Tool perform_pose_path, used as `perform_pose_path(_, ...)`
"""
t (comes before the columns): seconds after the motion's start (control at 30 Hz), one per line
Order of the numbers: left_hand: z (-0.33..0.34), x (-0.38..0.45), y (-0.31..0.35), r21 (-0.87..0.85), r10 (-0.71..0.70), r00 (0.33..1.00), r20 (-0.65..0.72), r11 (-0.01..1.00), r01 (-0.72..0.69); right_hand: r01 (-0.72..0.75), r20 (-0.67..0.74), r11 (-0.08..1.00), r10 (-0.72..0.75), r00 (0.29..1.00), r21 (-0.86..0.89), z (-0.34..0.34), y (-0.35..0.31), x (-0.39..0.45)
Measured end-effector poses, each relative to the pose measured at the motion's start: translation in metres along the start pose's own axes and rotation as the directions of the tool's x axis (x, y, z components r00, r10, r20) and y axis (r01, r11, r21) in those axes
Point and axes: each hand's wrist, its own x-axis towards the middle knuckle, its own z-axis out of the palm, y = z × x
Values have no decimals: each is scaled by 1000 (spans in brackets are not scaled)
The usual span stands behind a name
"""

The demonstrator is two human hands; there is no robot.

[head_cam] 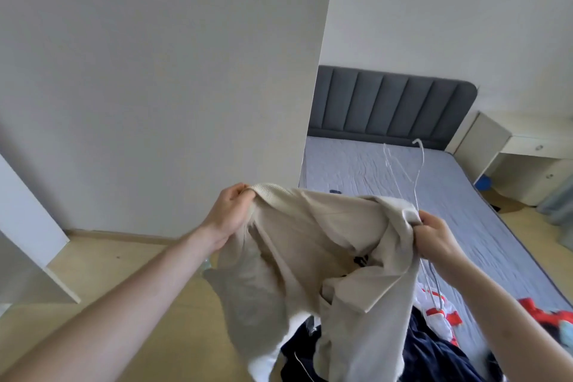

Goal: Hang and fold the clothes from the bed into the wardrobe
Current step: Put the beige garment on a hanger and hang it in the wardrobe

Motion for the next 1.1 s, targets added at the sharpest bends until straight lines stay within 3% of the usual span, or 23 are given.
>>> perform_pose_path(0.2, 11, -3, 61, 93, 131, 979, 158, 985, -146, -102, -110, 986, 88, 990, -131, 6, 46, 5)
perform_pose_path(0.3, 15, -6, 72, 177, 104, 972, 213, 974, -143, -50, -137, 993, 35, 990, -106, 14, 42, -12)
perform_pose_path(0.4, 23, -11, 76, 254, 89, 960, 267, 954, -159, 65, -3, 997, -65, 998, -29, 43, 18, -45)
perform_pose_path(0.53, 39, -19, 76, 333, 109, 945, 308, 918, -214, 194, 248, 981, -194, 949, 28, 103, -8, -86)
perform_pose_path(0.6, 42, -22, 78, 333, 108, 944, 310, 918, -214, 211, 201, 977, -206, 958, -6, 130, -16, -90)
perform_pose_path(0.73, 21, -23, 85, 265, 66, 965, 255, 955, -135, 201, 65, 974, -209, 976, 106, 157, -25, -81)
perform_pose_path(0.9, -11, -29, 86, 126, 2, 979, 202, 992, -28, 200, 208, 980, -198, 958, 12, 178, -31, -83)
perform_pose_path(1.0, -18, -34, 85, 90, -48, 956, 290, 996, 23, 161, 250, 985, -172, 953, 65, 194, -39, -84)
perform_pose_path(1.1, -24, -37, 85, 119, -41, 934, 356, 993, -2, 195, 194, 975, -213, 957, 109, 205, -48, -82)
